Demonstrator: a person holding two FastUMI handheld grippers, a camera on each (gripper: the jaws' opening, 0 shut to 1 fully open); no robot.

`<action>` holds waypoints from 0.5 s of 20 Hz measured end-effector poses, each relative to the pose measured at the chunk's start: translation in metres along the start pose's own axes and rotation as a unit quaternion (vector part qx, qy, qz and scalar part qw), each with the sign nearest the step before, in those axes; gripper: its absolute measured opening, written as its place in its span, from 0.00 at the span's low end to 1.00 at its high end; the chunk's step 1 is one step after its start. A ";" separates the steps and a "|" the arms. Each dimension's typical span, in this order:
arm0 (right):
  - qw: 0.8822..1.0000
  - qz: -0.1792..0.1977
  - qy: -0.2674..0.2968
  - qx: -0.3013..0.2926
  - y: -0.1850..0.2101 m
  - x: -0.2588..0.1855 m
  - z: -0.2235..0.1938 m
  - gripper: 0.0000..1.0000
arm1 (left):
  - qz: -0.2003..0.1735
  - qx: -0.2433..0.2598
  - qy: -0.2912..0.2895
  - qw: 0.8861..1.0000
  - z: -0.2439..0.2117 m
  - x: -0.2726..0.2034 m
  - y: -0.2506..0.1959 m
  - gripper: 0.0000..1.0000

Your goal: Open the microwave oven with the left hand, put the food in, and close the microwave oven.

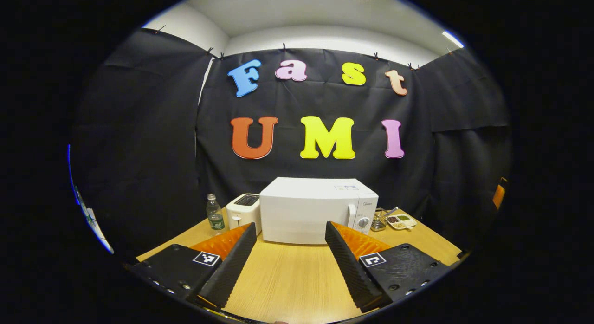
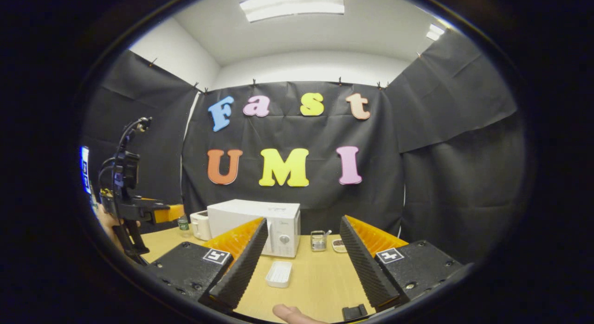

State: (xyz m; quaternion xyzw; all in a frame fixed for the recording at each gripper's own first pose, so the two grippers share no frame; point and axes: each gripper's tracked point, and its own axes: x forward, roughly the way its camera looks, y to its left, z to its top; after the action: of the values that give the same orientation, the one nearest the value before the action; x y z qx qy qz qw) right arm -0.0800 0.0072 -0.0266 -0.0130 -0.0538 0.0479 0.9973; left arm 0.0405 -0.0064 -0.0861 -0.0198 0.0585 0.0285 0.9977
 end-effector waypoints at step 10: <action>1.000 0.004 -0.008 0.000 0.025 -0.006 0.012 0.99 | 0.013 0.009 -0.036 0.999 0.010 -0.095 0.013 0.93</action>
State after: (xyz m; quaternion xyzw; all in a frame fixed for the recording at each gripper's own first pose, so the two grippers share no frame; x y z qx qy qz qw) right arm -0.0892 0.0319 -0.0160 -0.0124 -0.0617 0.0522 0.9967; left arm -0.0535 0.0017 -0.0651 -0.0089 0.0229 0.0418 0.9988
